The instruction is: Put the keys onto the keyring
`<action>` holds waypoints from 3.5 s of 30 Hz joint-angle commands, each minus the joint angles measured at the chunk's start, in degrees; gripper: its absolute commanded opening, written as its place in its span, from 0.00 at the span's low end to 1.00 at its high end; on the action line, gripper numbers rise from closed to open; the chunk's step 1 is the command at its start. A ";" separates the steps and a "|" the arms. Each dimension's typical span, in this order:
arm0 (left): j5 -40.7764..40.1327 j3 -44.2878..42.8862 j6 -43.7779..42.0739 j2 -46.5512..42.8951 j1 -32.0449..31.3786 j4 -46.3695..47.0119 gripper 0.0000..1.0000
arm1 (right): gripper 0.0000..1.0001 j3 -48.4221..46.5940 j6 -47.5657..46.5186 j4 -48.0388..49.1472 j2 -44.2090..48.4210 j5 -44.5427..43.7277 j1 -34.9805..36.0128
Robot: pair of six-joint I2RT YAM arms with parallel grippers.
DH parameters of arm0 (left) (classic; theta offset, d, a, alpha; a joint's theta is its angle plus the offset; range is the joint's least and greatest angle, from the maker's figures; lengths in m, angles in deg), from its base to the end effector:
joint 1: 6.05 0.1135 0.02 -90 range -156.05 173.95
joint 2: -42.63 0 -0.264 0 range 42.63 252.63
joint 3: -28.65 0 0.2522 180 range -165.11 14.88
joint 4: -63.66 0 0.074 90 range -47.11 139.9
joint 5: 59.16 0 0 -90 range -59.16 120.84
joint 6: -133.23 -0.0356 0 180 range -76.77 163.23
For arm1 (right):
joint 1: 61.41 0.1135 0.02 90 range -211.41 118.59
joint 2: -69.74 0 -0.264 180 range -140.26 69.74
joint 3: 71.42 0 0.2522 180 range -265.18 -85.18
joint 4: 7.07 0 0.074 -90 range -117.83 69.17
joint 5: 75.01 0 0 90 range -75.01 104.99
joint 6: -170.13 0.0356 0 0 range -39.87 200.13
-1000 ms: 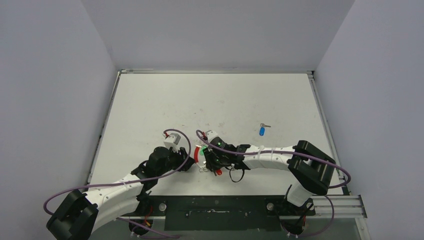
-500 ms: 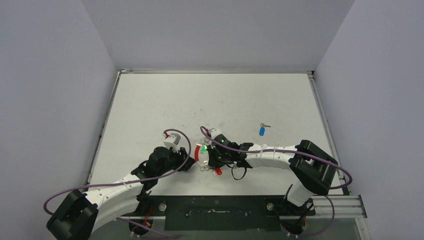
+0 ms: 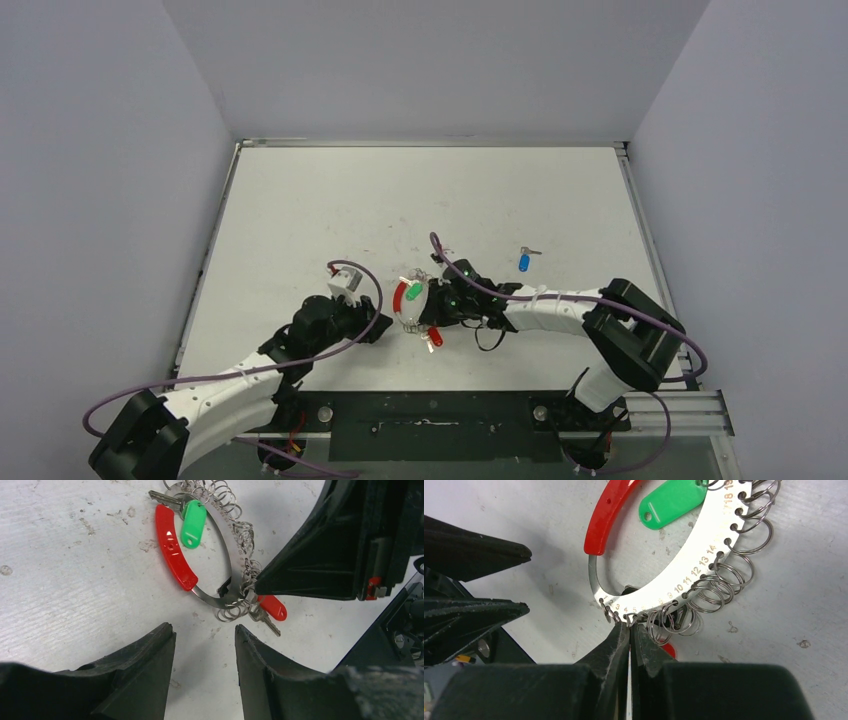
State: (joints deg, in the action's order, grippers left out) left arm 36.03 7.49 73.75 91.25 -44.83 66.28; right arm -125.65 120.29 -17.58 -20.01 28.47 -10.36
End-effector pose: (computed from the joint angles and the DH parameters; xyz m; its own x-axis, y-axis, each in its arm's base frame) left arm 0.1294 -0.1081 0.1493 -0.6314 -0.1415 -0.7625 0.4262 0.7581 -0.4936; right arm 0.1818 0.2382 0.1528 -0.8991 -0.1147 -0.4224 -0.3639 0.7320 0.5760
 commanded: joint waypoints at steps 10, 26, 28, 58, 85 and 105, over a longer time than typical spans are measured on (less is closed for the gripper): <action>4.28 2.16 -5.62 -4.12 -2.05 8.71 0.45 | 0.03 3.58 10.05 14.16 -0.92 7.89 -3.94; 3.90 2.39 -6.79 -3.30 -3.17 9.83 0.45 | 0.22 2.05 5.82 8.94 -1.04 5.74 -3.96; 3.80 2.39 -6.88 -3.18 -3.29 9.92 0.45 | 0.22 1.66 4.77 7.55 -0.37 5.15 -4.02; -0.08 -3.67 -0.21 11.96 -5.38 13.57 0.44 | 0.35 0.53 -1.40 1.75 6.14 2.67 -4.89; 0.63 -8.06 -10.59 21.12 -11.26 18.99 0.38 | 0.38 0.49 -3.44 -0.73 6.26 3.94 -9.39; 1.03 -2.52 -31.55 19.14 -15.17 25.99 0.39 | 0.30 -5.61 -18.05 -9.94 3.80 -0.12 -7.16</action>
State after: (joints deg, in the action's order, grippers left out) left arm 37.10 4.80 43.81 112.01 -59.65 89.55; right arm -126.92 109.08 -25.01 -15.44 31.07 -18.98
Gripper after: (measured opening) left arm 0.388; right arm 0.310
